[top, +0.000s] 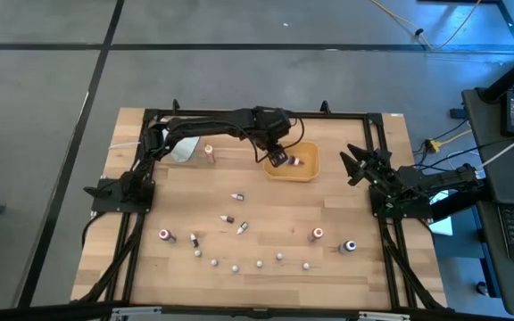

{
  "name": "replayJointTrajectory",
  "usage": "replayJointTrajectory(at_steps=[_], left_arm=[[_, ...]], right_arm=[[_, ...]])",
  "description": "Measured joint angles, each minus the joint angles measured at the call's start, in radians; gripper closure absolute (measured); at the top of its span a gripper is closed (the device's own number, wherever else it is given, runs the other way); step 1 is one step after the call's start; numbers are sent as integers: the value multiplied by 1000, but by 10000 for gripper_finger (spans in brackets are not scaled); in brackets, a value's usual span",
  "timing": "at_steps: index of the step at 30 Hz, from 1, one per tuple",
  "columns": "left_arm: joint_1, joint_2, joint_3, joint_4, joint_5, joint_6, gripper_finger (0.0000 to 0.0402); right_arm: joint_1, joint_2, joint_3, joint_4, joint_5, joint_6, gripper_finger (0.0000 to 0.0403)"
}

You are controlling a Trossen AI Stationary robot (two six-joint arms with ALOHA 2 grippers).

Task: Pick & Place food coloring
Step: Put the large violet food coloring bottles into the yellow bin

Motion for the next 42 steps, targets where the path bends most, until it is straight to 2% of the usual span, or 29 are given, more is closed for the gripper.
replayJointTrajectory(at_steps=[5, 18, 22, 27, 31, 38, 42], left_arm=[[0, 0, 0, 6, 60, 0, 220], [0, 0, 0, 16, 60, 0, 217], [0, 0, 0, 17, 61, 46, 196], [-13, 0, 0, 42, 84, 162, 149], [-24, 0, 0, 77, 13, 168, 130], [-22, 0, 0, 82, -151, 165, 128], [-22, 0, 0, 82, -171, 152, 128]], right_arm=[[0, 0, 0, 0, 0, 0, 114], [0, 0, 0, 0, 0, -3, 114], [0, 0, 0, 0, 0, -3, 114], [0, 0, 0, 0, 0, -3, 114], [0, 0, 0, 0, 0, -3, 114], [0, 0, 0, 0, 0, -3, 114], [0, 0, 0, 0, 0, -3, 114]])
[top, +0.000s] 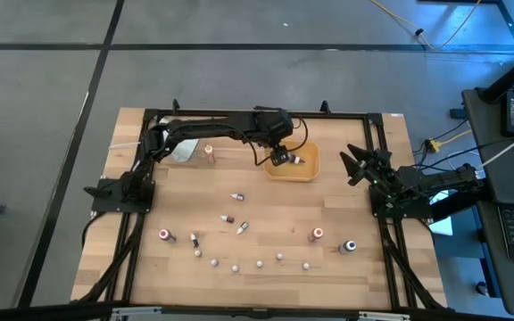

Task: Pick & Place food coloring
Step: Put the large violet food coloring bottles into the yellow bin

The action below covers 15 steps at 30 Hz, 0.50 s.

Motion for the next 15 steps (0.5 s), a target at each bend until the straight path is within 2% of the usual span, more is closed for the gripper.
replayJointTrajectory(at_steps=[3, 6, 9, 15], left_arm=[[0, 0, 0, 0, 52, 23, 130], [0, 0, 0, 6, 178, 144, 132], [-15, 8, 0, 72, 255, 270, 132], [-46, 32, 0, 222, 275, 442, 132]], right_arm=[[0, 0, 0, 0, 0, 0, 114], [0, 0, 0, -2, 0, 0, 114], [0, 0, 0, -18, 0, 0, 114], [0, 0, 0, -57, 0, 2, 114]])
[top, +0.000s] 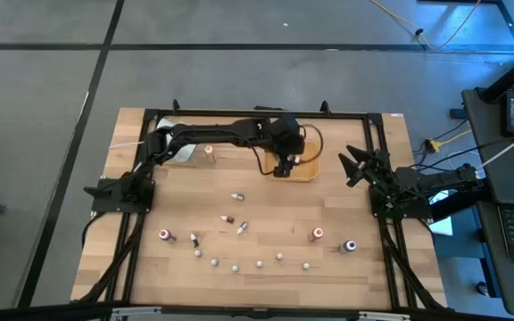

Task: Pick & Place food coloring
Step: Put the large violet food coloring bottles into the yellow bin

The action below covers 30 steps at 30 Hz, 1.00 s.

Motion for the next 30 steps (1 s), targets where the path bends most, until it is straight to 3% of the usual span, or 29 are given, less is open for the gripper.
replayJointTrajectory(at_steps=[22, 30], left_arm=[[39, 165, 0, 21, -19, 61, 132], [42, 189, 1, 4, -86, 97, 132]], right_arm=[[0, 0, 0, -22, 1, 1, 114], [0, 0, 0, -29, 1, 2, 114]])
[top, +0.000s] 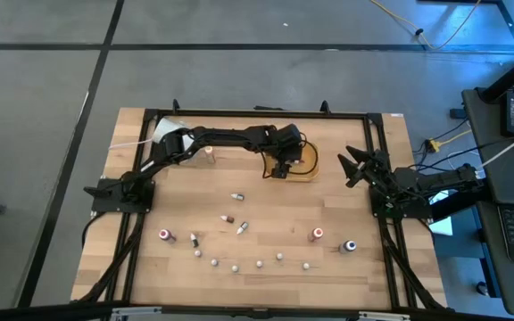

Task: Pick & Place food coloring
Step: Put the large violet food coloring bottles into the yellow bin

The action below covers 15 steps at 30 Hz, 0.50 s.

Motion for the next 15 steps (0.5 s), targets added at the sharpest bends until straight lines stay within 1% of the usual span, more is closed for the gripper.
replayJointTrajectory(at_steps=[9, 12, 15], left_arm=[[1, 28, 0, -31, -8, -11, 134], [-1, 27, -1, -25, -14, -11, 146], [-1, 27, -1, -25, -27, -11, 169]], right_arm=[[0, 0, 0, -8, 0, 0, 114], [0, 0, 0, -11, 0, 0, 114], [0, 0, 0, -12, 0, -1, 114]])
